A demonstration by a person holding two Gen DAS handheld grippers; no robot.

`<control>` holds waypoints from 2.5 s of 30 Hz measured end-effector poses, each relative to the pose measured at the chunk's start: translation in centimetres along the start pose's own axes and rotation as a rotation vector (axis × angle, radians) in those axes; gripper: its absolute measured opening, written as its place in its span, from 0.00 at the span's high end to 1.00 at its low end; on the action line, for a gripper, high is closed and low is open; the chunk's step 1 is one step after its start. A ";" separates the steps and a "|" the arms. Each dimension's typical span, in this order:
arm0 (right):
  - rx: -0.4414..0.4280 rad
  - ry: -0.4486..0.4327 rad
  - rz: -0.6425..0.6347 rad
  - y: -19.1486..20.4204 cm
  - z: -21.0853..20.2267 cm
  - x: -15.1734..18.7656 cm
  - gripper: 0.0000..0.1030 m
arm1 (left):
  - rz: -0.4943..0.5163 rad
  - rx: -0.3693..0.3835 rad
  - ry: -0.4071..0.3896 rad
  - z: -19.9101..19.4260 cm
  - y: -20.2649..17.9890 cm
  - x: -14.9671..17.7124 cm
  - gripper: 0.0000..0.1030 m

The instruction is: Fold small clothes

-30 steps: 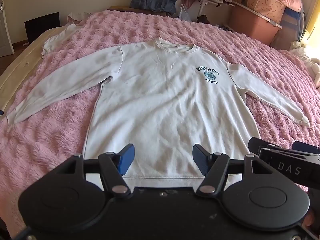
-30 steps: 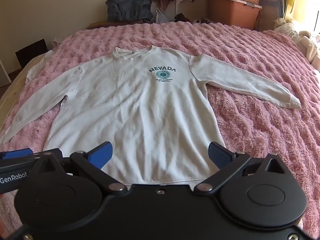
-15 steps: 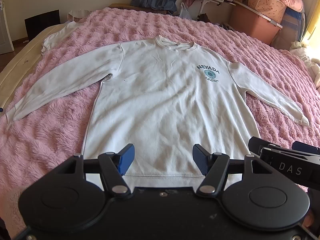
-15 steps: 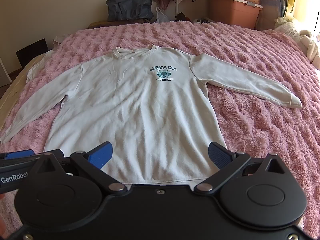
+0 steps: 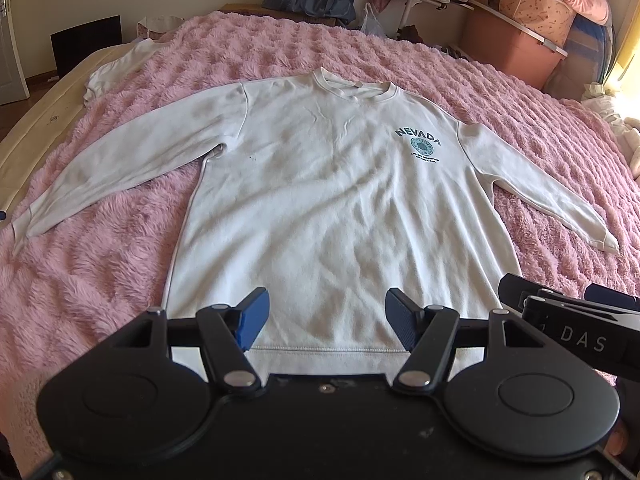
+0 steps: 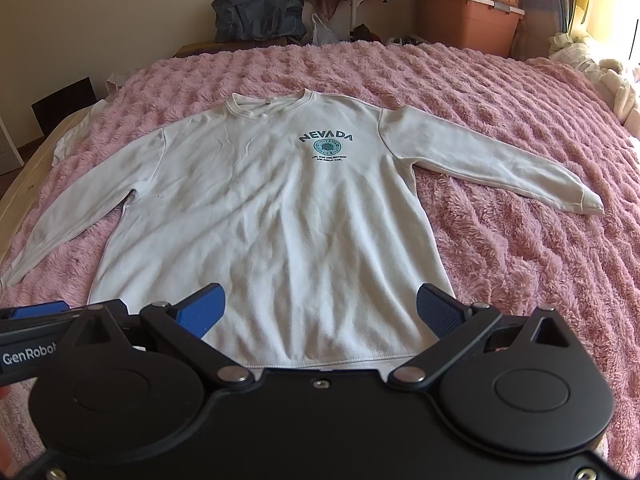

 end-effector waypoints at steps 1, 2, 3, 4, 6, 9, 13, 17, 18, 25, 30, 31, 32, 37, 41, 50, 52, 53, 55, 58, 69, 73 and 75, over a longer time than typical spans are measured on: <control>-0.001 0.000 0.001 0.0 0.0 0.0 0.00 | -0.001 0.000 0.000 0.0 0.0 0.0 0.34; -0.001 0.000 0.000 0.0 0.0 -0.1 0.00 | -0.002 0.000 0.000 0.0 0.0 0.0 0.34; 0.000 -0.001 -0.001 0.0 0.0 -0.1 0.00 | -0.003 0.000 0.001 0.0 0.0 0.0 0.34; 0.000 0.000 0.000 0.0 -0.1 -0.2 0.00 | -0.004 0.000 0.003 0.1 0.0 0.0 0.34; -0.001 0.002 0.001 -0.1 -0.1 -0.2 0.00 | -0.006 -0.001 0.004 0.1 0.0 0.0 0.34; -0.001 0.002 0.001 0.0 0.1 0.2 0.00 | -0.006 -0.001 0.004 0.1 0.0 0.0 0.34; -0.002 0.002 0.001 0.0 0.1 0.2 0.00 | -0.007 0.001 0.007 0.1 0.1 0.0 0.34; -0.001 0.002 0.001 -0.1 0.1 0.2 0.00 | -0.008 0.002 0.008 0.1 0.1 0.0 0.34; 0.000 0.002 0.001 -0.1 0.2 0.3 0.00 | -0.008 0.002 0.007 0.1 0.1 0.0 0.34; -0.001 0.002 0.001 0.0 0.2 0.2 0.00 | -0.012 0.001 0.011 0.2 0.0 0.0 0.34; -0.001 0.003 0.001 -0.1 0.1 0.1 0.00 | -0.013 0.000 0.012 0.2 0.0 0.0 0.34; -0.001 0.004 0.001 -0.1 0.1 0.1 0.00 | -0.013 0.000 0.012 0.2 0.1 0.0 0.34; -0.002 0.003 0.001 -0.2 0.1 0.1 0.00 | -0.013 0.000 0.011 0.2 0.1 0.1 0.34; -0.001 0.002 0.001 0.0 0.1 0.2 0.00 | -0.013 0.000 0.012 0.2 0.1 0.1 0.34; -0.001 0.002 0.001 0.0 0.1 0.2 0.00 | -0.014 0.000 0.012 0.2 0.1 0.1 0.34; -0.002 0.002 0.000 0.0 0.1 0.2 0.00 | -0.013 0.005 0.016 0.3 0.0 0.1 0.34; -0.002 0.000 0.000 0.0 0.0 0.3 0.00 | -0.014 0.006 0.015 0.3 0.0 0.1 0.34; -0.002 -0.001 0.000 0.1 0.0 0.3 0.00 | -0.014 0.007 0.015 0.3 0.1 0.0 0.34; -0.002 -0.001 0.000 0.1 0.1 0.4 0.00 | -0.013 0.009 0.015 0.4 0.0 0.0 0.34; -0.002 0.002 0.001 0.0 0.1 0.3 0.00 | -0.014 0.008 0.012 0.4 0.0 -0.2 0.34; -0.051 -0.102 0.084 -3.6 0.7 -1.5 0.00 | -0.009 0.181 -0.091 2.3 -1.7 -2.9 0.34; -0.090 -0.224 0.098 -6.5 0.6 -2.4 0.00 | 0.020 0.272 -0.138 4.1 -3.5 -4.9 0.34; -0.074 -0.253 0.135 -8.5 0.8 -3.5 0.00 | 0.045 0.334 -0.155 5.4 -4.8 -6.1 0.34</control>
Point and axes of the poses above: each gripper's, at about its wrist camera, not at the fingertips, and z roughly the way its jaws point, y to its left, x to its underside, the point moved 3 cm from there along z, roughly the way its jaws point, and after that the axes turned 13 degrees about z, right-handed, at the moved point
